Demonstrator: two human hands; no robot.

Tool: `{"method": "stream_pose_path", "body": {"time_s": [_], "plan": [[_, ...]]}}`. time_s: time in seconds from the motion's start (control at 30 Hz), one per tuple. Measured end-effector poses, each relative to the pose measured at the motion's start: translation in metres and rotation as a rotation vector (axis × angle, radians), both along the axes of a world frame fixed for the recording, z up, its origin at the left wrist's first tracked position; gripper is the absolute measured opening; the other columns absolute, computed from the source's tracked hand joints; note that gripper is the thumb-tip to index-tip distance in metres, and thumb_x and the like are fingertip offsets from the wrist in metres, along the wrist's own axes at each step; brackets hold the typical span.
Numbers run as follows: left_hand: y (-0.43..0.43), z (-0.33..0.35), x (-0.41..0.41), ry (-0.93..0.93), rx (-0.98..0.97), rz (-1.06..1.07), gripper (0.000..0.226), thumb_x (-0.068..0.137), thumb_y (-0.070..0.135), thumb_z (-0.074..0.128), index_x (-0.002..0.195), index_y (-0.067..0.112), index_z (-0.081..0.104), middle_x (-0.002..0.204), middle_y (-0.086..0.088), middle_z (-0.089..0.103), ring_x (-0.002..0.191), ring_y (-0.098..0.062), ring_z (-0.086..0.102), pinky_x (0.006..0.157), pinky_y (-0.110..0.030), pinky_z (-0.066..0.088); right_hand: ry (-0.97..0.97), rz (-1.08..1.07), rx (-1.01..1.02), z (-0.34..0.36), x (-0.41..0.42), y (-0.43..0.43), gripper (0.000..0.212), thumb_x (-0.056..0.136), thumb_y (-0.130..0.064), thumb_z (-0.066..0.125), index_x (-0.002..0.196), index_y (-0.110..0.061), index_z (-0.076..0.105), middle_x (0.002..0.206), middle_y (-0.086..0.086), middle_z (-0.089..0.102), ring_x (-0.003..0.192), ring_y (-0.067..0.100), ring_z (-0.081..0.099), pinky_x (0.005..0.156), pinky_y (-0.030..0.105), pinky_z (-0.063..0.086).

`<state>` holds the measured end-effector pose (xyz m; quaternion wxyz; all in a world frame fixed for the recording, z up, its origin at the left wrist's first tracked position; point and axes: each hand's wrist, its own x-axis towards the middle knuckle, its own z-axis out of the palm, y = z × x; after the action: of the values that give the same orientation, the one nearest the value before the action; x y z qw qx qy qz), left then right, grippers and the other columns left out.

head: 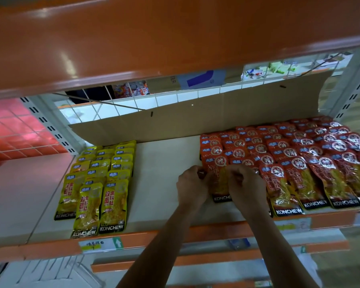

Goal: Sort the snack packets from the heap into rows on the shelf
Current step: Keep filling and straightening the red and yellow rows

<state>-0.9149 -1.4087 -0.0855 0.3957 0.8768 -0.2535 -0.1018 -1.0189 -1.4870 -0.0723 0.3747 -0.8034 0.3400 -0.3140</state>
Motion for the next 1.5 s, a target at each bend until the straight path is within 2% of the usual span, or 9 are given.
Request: {"method": "stream_pose_path", "body": {"time_s": [0.2,0.33,0.47,0.6,0.97,1.2,1.33,1.43,1.5], "plan": [[0.026,0.007,0.015,-0.166,0.019,0.012,0.03,0.093,0.033,0.058,0.12,0.02,0.063,0.11,0.003,0.067,0.095,-0.009,0.062,0.079,-0.017,0.043,0.05,0.105,-0.13,0.004,0.027,0.027,0.016,0.092,-0.007,0.056,0.101,-0.012,0.069,0.097,0.002,0.068,0.08,0.006,0.057,0.067,0.008,0.037],[0.056,0.015,0.035,-0.303,0.045,0.032,0.03,0.091,0.027,0.057,0.119,0.018,0.063,0.113,0.001,0.066,0.106,-0.017,0.057,0.085,-0.024,0.042,0.081,0.183,-0.186,0.008,0.054,0.055,0.027,0.088,-0.004,0.058,0.114,-0.008,0.066,0.112,0.007,0.068,0.102,0.022,0.063,0.089,0.029,0.048],[0.099,0.023,0.061,-0.391,0.043,0.095,0.032,0.09,0.024,0.059,0.12,0.013,0.063,0.117,-0.006,0.065,0.115,-0.024,0.052,0.089,-0.033,0.044,0.139,0.287,-0.211,0.009,0.089,0.09,0.034,0.09,-0.01,0.058,0.124,-0.013,0.061,0.125,0.002,0.062,0.118,0.017,0.054,0.098,0.024,0.037],[0.153,0.029,0.099,-0.473,0.101,0.144,0.029,0.086,0.022,0.061,0.111,0.009,0.065,0.109,-0.011,0.064,0.107,-0.033,0.053,0.085,-0.039,0.044,0.156,0.359,-0.207,0.012,0.134,0.138,0.037,0.088,-0.011,0.058,0.125,-0.014,0.06,0.129,0.003,0.059,0.124,0.019,0.048,0.102,0.026,0.035],[0.334,0.027,0.243,-0.492,0.179,0.278,0.044,0.092,0.036,0.054,0.132,0.019,0.055,0.13,-0.004,0.058,0.124,-0.027,0.046,0.095,-0.038,0.04,0.163,0.445,-0.239,0.02,0.289,0.317,0.044,0.085,-0.007,0.061,0.129,-0.01,0.057,0.134,0.01,0.054,0.129,0.025,0.044,0.108,0.028,0.029],[0.447,0.019,0.319,-0.443,0.284,0.381,0.05,0.093,0.04,0.051,0.138,0.017,0.047,0.139,-0.008,0.05,0.129,-0.029,0.041,0.097,-0.042,0.04,0.227,0.524,-0.252,0.012,0.376,0.424,0.048,0.092,-0.018,0.055,0.14,-0.019,0.045,0.149,-0.001,0.04,0.138,0.016,0.03,0.113,0.028,0.025],[0.499,0.014,0.355,-0.373,0.385,0.463,0.054,0.093,0.044,0.049,0.137,0.015,0.042,0.14,-0.006,0.043,0.128,-0.028,0.037,0.096,-0.04,0.037,0.224,0.603,-0.256,0.007,0.415,0.47,0.043,0.091,-0.013,0.056,0.134,-0.015,0.051,0.144,0.004,0.045,0.134,0.018,0.037,0.107,0.026,0.032],[0.533,0.013,0.373,-0.377,0.413,0.525,0.046,0.093,0.043,0.048,0.127,0.014,0.047,0.133,-0.007,0.046,0.124,-0.027,0.04,0.097,-0.037,0.037,0.051,0.688,-0.311,0.011,0.439,0.505,0.025,0.075,0.004,0.063,0.097,-0.006,0.068,0.106,0.014,0.067,0.098,0.011,0.049,0.078,0.02,0.037],[0.551,0.013,0.379,-0.361,0.411,0.584,0.043,0.093,0.041,0.049,0.127,0.013,0.048,0.135,-0.008,0.047,0.124,-0.028,0.041,0.098,-0.039,0.039,0.079,0.761,-0.295,0.011,0.451,0.522,0.017,0.075,0.002,0.058,0.084,-0.01,0.067,0.091,0.012,0.066,0.087,0.015,0.049,0.067,0.024,0.034]]}}
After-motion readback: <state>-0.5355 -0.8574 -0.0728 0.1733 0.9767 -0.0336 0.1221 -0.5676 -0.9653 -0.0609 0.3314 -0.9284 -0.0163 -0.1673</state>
